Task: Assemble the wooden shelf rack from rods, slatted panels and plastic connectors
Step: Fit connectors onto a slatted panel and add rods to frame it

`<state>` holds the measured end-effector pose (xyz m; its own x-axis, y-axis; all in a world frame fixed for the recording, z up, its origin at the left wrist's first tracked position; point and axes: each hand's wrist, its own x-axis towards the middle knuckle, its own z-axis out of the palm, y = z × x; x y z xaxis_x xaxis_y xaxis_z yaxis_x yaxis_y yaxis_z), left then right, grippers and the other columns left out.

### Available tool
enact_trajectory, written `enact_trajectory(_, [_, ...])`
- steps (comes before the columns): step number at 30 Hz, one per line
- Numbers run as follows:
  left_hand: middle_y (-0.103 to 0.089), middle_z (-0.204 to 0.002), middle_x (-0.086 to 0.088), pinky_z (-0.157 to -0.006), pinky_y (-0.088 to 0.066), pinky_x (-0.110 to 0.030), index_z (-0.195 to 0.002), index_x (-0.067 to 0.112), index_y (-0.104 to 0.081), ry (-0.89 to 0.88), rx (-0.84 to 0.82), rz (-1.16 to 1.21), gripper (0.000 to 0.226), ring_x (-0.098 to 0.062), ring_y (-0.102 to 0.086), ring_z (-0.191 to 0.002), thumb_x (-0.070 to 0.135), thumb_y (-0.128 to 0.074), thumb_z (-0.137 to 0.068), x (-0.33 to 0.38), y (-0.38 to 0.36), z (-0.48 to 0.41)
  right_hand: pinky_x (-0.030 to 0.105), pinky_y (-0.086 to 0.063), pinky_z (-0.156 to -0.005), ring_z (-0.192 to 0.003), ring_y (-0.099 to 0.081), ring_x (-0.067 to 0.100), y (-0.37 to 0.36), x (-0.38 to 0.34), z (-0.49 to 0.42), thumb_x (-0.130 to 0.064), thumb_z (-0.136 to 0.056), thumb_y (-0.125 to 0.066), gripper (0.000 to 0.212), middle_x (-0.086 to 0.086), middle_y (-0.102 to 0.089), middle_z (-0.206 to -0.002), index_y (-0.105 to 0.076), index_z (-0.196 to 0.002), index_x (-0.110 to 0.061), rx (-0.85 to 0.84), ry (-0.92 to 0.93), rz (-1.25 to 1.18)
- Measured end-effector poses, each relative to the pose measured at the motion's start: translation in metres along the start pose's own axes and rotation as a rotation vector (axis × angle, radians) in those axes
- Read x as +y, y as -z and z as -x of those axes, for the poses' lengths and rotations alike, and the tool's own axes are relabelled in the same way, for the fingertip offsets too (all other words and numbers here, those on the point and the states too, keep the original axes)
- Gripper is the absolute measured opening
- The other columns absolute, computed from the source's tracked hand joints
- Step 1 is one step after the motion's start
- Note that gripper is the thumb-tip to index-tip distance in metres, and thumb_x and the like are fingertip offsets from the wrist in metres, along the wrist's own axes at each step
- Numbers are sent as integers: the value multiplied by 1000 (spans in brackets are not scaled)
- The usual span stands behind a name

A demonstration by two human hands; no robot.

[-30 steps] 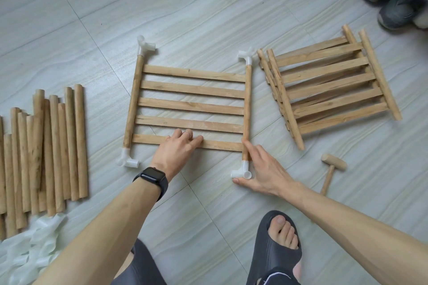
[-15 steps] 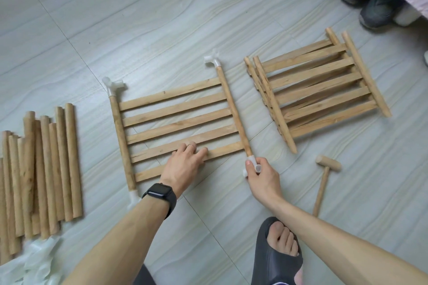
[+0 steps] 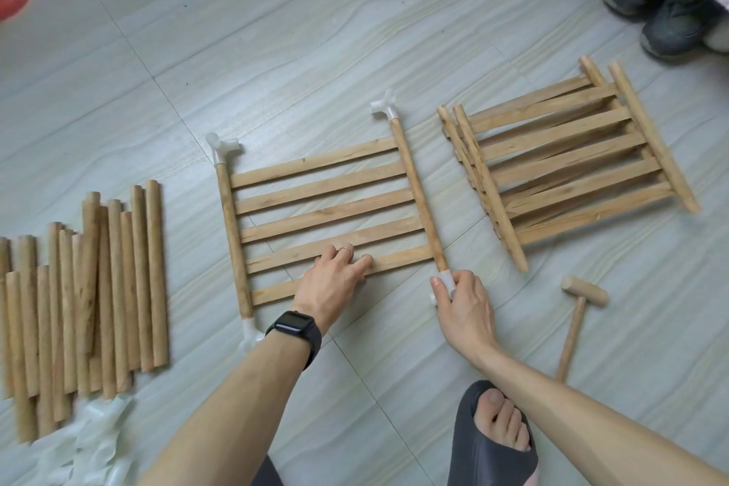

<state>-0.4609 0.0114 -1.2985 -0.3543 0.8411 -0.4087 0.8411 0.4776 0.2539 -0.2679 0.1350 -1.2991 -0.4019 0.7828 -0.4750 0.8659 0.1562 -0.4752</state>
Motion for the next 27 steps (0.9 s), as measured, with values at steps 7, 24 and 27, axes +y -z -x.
enact_trajectory(7, [-46,-120,-4,-62,-37,-32,-133,25,-47,-12,14,-5,28,-25,-43,-110,29,-45,-105,-2,-1,2,44,-46,-90,-113,-48,34,2,1,8,-38,-92,-65,55,14,-45,-129,-48,-133,-6,84,170,313])
enact_trajectory(24, [-57,-131,-2,-92,-51,-38,-134,26,-56,576,317,278,34,-22,-54,-119,27,-50,-101,-160,71,106,44,-22,-120,-152,-14,30,-43,-166,-11,-39,-97,-45,55,9,-20,-164,-35,-147,-20,-256,933,848])
enact_trajectory(27, [-60,-122,-5,-86,-53,-41,-126,21,-53,808,244,261,31,-27,-56,-111,38,-51,-99,-188,61,134,52,-21,-121,-154,-7,31,-68,-185,-4,-35,-100,-42,62,7,-7,-169,-19,-157,-27,-382,906,924])
